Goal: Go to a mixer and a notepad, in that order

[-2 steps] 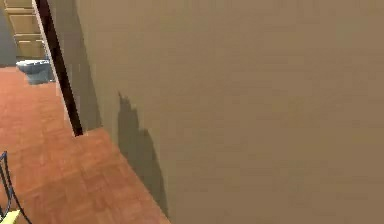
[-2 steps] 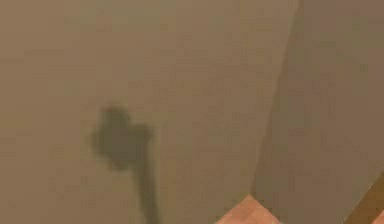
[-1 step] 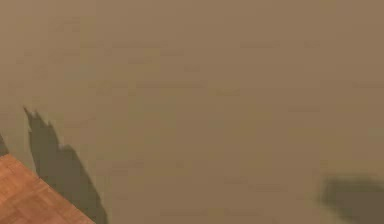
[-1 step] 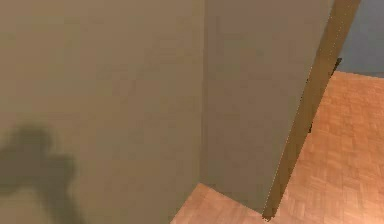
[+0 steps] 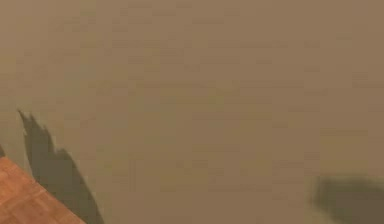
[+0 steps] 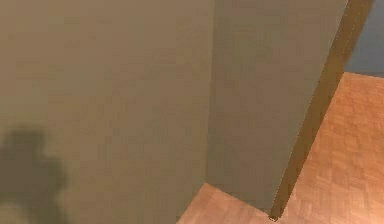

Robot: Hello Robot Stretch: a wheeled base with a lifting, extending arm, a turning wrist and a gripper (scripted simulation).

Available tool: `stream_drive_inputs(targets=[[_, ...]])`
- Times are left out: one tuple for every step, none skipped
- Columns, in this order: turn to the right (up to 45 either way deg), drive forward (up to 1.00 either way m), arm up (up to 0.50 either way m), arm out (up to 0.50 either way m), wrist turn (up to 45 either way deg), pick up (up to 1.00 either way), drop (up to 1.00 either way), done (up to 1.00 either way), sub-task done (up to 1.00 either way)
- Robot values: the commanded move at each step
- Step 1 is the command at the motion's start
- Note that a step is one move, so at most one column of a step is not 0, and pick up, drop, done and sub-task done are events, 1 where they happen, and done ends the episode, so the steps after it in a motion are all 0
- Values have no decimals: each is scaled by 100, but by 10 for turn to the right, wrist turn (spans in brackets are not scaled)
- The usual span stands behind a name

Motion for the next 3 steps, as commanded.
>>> stream_drive_inputs(targets=[[-450,0,0,0,0,0,0,0,0],[-90,0,0,0,0,0,0,0,0],[0,100,0,0,0,0,0,0,0]])
